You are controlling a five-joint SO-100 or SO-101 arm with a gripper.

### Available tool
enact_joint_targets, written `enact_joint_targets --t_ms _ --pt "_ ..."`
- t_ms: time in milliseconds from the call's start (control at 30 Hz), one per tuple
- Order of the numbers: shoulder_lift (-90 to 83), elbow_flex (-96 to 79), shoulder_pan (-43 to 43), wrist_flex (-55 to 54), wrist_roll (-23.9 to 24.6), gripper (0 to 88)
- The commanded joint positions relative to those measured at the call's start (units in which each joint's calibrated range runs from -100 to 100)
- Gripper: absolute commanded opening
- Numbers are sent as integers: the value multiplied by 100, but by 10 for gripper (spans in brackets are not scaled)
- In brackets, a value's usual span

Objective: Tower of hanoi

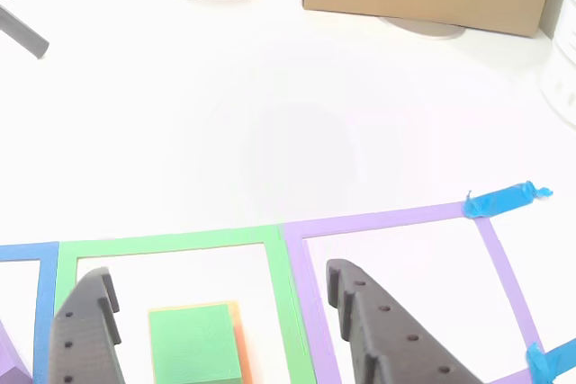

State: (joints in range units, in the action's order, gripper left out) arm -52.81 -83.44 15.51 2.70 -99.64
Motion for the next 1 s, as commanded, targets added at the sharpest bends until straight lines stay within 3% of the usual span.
enact_joint_targets --t_ms 0,300,967 --pt "965 -119 -160 -1428 -36 273" --pt "2483 -256 -304 -3145 -36 276" --pt "4122 -310 -486 -4626 -36 277"
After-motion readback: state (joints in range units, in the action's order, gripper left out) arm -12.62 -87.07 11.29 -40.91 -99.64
